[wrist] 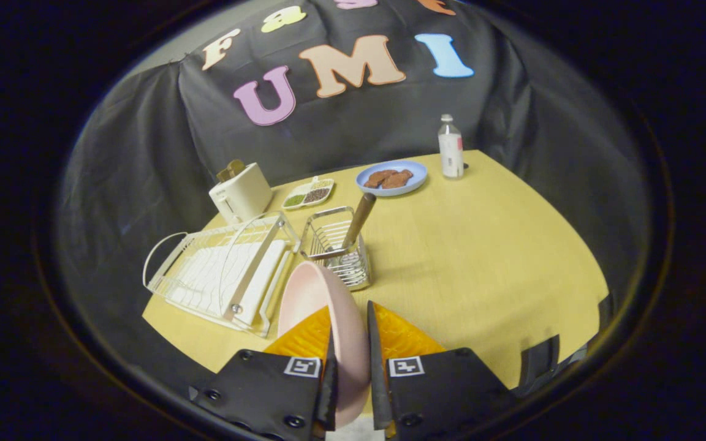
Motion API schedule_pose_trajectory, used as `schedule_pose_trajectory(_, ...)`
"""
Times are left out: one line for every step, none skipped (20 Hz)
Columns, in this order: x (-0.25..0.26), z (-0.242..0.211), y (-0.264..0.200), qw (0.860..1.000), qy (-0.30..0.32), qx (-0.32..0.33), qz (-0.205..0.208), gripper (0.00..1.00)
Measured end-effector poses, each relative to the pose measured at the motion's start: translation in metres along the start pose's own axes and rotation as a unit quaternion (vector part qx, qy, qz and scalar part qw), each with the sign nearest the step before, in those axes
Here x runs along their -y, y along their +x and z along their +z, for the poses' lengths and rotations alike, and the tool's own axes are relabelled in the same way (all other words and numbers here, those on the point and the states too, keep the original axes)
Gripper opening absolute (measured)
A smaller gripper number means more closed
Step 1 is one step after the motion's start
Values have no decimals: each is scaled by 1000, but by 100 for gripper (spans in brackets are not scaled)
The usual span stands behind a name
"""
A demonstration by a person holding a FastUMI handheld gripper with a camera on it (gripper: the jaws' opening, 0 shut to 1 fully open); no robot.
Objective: Take the plate from the dish rack, then take the spoon from the basket and place it into the plate.
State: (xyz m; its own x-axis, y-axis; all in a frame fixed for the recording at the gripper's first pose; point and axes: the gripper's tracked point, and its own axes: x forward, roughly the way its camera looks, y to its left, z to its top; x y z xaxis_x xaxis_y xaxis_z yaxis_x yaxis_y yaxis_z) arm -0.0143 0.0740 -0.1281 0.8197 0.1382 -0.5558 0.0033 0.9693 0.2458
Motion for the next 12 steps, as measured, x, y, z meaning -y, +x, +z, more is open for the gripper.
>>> schedule_pose_trajectory(3,-3,4,1000,3,-2,6,26)
schedule_pose_trajectory(7,-8,7,1000,5,-6,8,26)
schedule_pose_trajectory(10,-12,9,1000,11,-10,13,26)
schedule_pose_trajectory(10,-15,12,1000,19,-10,19,27)
schedule_pose_trajectory(13,-18,16,999,21,-11,21,27)
schedule_pose_trajectory(16,-21,20,999,19,-10,24,26)
schedule_pose_trajectory(16,-22,22,999,17,-9,29,27)
schedule_pose_trajectory(15,-25,25,999,17,-10,37,27)
schedule_pose_trajectory(13,-27,29,999,15,-12,49,27)
schedule_pose_trajectory(12,-30,31,998,17,-15,60,27)
schedule_pose_trajectory(14,-34,34,998,14,-23,62,29)
schedule_pose_trajectory(21,-41,39,998,4,-30,55,31)
